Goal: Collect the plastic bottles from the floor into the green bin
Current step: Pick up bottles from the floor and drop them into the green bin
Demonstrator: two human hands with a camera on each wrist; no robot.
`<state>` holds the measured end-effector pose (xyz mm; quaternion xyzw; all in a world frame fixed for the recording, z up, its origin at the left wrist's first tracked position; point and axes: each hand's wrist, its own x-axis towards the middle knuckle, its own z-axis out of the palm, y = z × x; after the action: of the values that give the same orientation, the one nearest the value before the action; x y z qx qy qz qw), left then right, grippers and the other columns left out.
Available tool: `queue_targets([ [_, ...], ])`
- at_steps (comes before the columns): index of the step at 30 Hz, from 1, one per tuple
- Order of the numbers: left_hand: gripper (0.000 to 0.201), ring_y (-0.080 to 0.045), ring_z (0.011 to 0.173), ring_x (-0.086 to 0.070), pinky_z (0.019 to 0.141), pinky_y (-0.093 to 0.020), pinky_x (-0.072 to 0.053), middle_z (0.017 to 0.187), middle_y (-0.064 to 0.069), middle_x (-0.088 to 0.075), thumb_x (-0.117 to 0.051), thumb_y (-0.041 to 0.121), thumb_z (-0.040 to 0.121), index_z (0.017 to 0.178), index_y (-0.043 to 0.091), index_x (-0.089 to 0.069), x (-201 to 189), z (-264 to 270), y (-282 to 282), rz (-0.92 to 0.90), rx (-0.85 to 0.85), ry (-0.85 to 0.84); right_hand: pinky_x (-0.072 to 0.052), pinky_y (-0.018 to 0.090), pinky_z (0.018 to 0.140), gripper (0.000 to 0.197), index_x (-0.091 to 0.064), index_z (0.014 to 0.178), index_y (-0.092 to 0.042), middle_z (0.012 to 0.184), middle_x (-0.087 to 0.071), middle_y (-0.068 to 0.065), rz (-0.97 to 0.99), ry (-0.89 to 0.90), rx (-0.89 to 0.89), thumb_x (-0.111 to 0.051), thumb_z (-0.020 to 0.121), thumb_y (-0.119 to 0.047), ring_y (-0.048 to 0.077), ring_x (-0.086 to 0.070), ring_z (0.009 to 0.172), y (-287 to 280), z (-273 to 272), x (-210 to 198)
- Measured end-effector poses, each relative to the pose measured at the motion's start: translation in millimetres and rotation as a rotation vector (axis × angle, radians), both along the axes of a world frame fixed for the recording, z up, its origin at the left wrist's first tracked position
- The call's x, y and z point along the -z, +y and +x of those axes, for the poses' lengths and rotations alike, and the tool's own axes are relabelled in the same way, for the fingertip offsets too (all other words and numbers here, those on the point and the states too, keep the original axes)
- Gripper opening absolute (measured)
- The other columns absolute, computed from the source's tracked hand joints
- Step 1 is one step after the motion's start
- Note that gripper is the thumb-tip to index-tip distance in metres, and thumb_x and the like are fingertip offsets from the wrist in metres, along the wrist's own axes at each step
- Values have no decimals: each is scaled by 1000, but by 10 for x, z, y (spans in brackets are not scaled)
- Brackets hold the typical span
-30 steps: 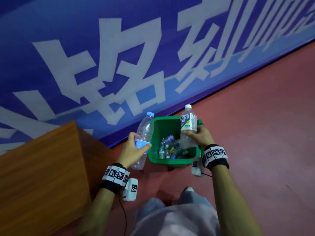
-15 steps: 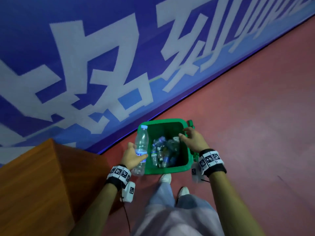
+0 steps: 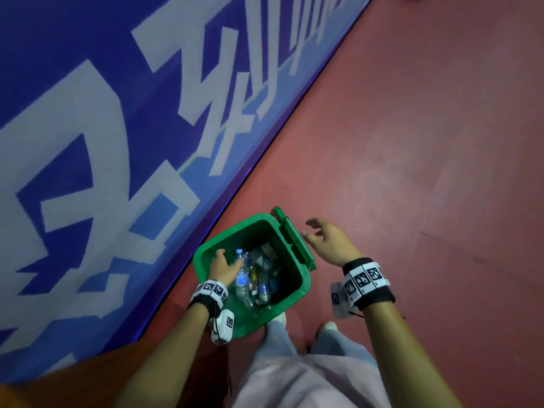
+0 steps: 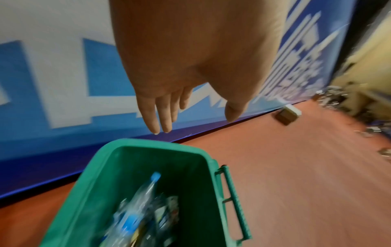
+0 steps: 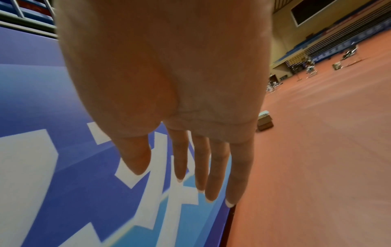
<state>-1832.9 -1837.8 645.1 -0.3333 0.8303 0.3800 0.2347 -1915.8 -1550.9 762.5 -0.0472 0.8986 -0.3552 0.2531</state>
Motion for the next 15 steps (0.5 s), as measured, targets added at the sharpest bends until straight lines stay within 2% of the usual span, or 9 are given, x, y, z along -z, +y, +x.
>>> queue_targets([
  [3, 37, -17, 95, -67, 97, -40, -53, 116, -3, -70, -69, 35, 95, 125, 14, -62, -381, -271, 156, 48, 105, 200, -52, 34, 94, 48, -55, 137, -15, 137, -62, 8, 14, 0, 52, -57, 100, -44, 23, -63, 115, 188, 67, 7],
  [5, 15, -6, 83, -66, 87, -31, -56, 97, 5, -72, -67, 29, 96, 107, 19, -70, -651, -398, 350, 88, 209, 326, -49, 30, 93, 48, -55, 138, -15, 137, -61, 8, 17, 4, 101, -56, 100, -45, 22, -62, 116, 326, 117, 2],
  [7, 10, -1, 83, -66, 80, -18, -52, 93, 9, -73, -66, 27, 97, 102, 22, -73, -918, -486, 607, 142, 333, 408, -49, 31, 94, 48, -52, 139, -15, 136, -61, 9, 10, 11, 156, -56, 101, -44, 23, -61, 118, 505, 200, -55],
  [9, 10, 0, 85, -68, 79, -13, -50, 92, 10, -74, -66, 27, 97, 102, 23, -74, -1159, -543, 921, 193, 460, 449, -50, 34, 96, 51, -48, 143, -18, 137, -60, 9, -10, 20, 220, -56, 100, -46, 22, -60, 119, 738, 294, -141],
  [12, 10, -3, 87, -70, 79, -16, -53, 91, 9, -75, -66, 29, 97, 102, 23, -73, -1388, -574, 1458, 243, 632, 485, -50, 38, 99, 53, -44, 145, -20, 137, -60, 10, -31, 54, 344, -56, 100, -45, 23, -61, 120, 1183, 493, -262],
  [15, 9, -5, 85, -69, 79, -21, -55, 93, 10, -74, -66, 29, 98, 102, 25, -72, -1522, -523, 2066, 266, 774, 526, -48, 36, 98, 54, -43, 146, -20, 137, -60, 10, -23, 80, 442, -57, 100, -44, 23, -60, 122, 1697, 808, -372],
])
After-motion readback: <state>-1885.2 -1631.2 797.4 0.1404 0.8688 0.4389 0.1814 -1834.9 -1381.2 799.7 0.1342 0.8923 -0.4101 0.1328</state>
